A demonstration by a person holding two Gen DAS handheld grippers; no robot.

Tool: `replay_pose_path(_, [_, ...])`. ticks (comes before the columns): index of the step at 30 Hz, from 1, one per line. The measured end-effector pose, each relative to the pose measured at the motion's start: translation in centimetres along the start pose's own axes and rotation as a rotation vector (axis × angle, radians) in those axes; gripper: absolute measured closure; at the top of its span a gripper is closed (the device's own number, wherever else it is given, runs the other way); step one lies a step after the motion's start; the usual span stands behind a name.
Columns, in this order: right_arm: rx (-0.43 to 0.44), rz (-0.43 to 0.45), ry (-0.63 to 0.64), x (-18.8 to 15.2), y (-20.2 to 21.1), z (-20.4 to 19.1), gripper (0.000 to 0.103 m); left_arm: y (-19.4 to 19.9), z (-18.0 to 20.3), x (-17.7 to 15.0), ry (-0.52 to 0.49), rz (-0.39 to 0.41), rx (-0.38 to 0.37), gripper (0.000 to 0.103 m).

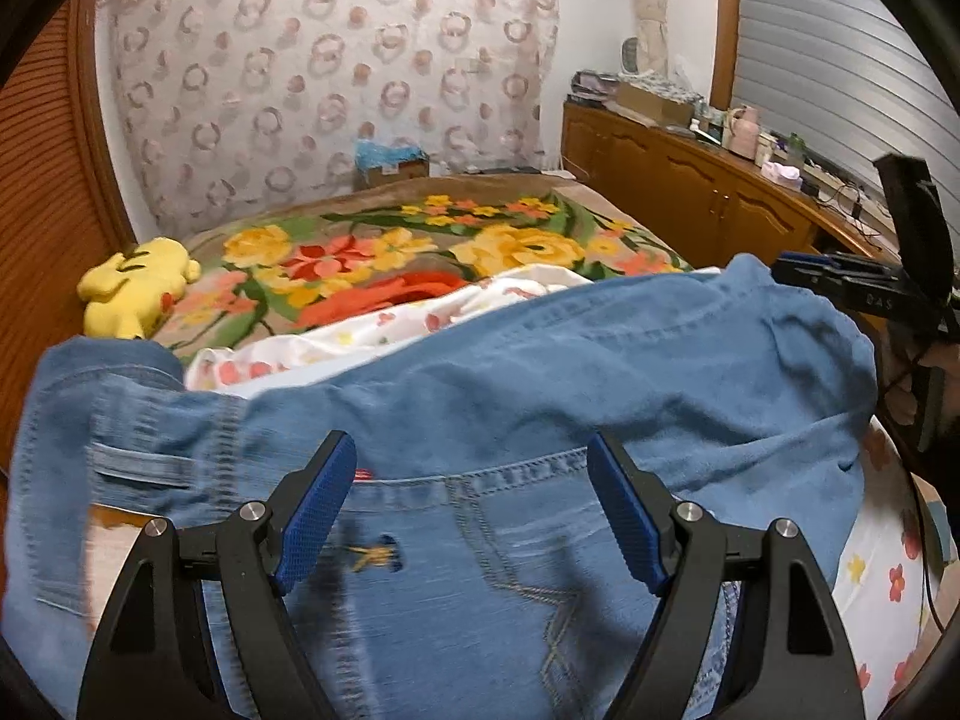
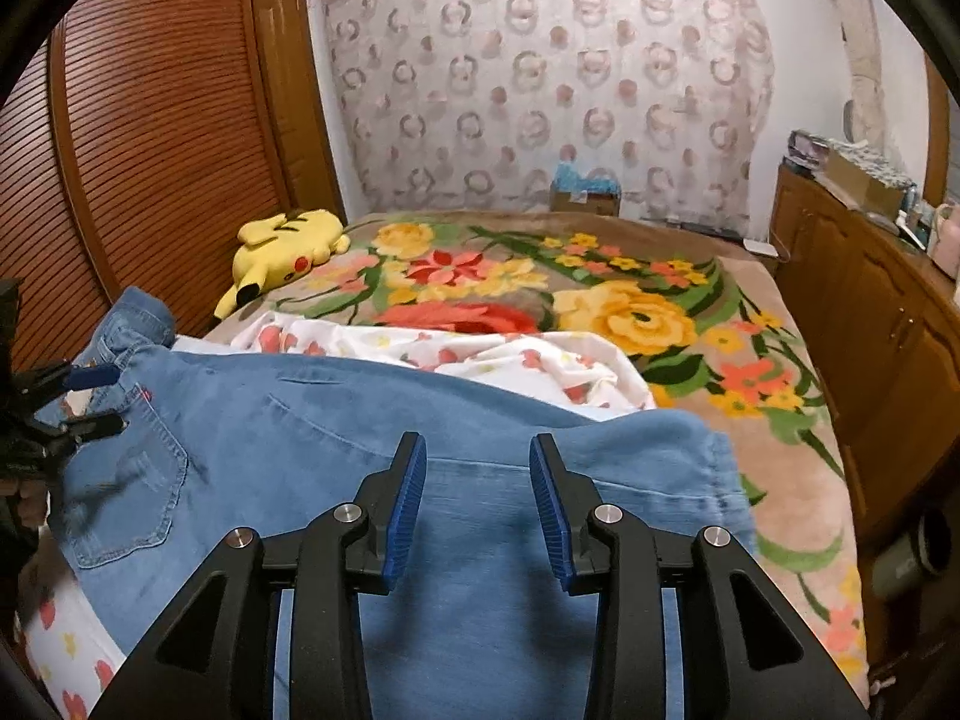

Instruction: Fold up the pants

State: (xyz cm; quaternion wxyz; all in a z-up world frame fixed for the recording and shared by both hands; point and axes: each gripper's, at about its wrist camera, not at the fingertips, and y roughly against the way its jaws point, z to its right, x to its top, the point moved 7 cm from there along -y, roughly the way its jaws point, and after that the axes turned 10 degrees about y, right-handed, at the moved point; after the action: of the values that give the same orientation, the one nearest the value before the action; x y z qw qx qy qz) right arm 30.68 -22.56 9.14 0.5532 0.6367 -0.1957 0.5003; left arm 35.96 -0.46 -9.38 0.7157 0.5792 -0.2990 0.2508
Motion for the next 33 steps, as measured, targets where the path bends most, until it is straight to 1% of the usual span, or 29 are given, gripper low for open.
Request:
replay_pose_path(5, [-0.015,-0.054,0.034,1.0,-2.7,-0.2,0.065,-0.9,0.6,-0.8,-0.025,-0.01,-0.017,0.023])
replay_pose_path(8, [-0.051,-0.096,0.055,0.8,-4.2,0.4,0.063,-1.3,0.8,-1.4,-0.026,-0.015,-0.017,0.023])
replay_pose_path(11, [-0.032,-0.149,0.037,0.3,-6.0,0.9,0.061,-1.5,0.9,-1.7,-0.036,-0.019,-0.03,0.023])
replay_pose_path(15, [-0.029,-0.218,0.061,-0.5,-7.8,0.4,0.061,-1.1,1.3,-1.8,-0.044,-0.005,-0.048,0.023])
replay_pose_path(19, [-0.044,-0.22,0.078,-0.1,-8.6,0.3,0.061,-1.2,1.4,-2.2,-0.048,-0.007,-0.068,0.023])
replay_pose_path(20, [-0.047,-0.22,0.082,0.0,-8.7,0.1,0.062,-1.1,1.4,-2.2,-0.051,-0.005,-0.069,0.023])
replay_pose_path(22, [-0.029,-0.217,0.099,0.1,-8.6,-0.5,0.08,-1.0,1.5,-2.2,-0.057,0.004,-0.069,0.023])
replay_pose_path(23, [-0.024,-0.219,0.113,0.0,-8.0,-1.1,0.082,-0.9,1.5,-2.1,-0.057,0.007,-0.07,0.023])
replay_pose_path(25, [-0.041,-0.221,0.142,-0.1,-7.7,-1.4,0.093,-0.7,1.3,-2.0,-0.05,0.011,-0.076,0.023])
replay_pose_path(27, [-0.054,-0.202,0.149,0.1,-7.3,-1.6,0.095,-0.5,1.1,-1.9,-0.043,0.017,-0.078,0.023])
replay_pose_path(30, [-0.07,-0.15,0.126,1.0,-6.1,-1.0,0.096,-0.2,0.9,-1.7,-0.039,0.028,-0.079,0.023])
replay_pose_path(33, [-0.113,-0.094,0.097,1.7,-4.9,-0.4,0.097,0.1,0.6,-1.5,-0.029,0.037,-0.085,0.023])
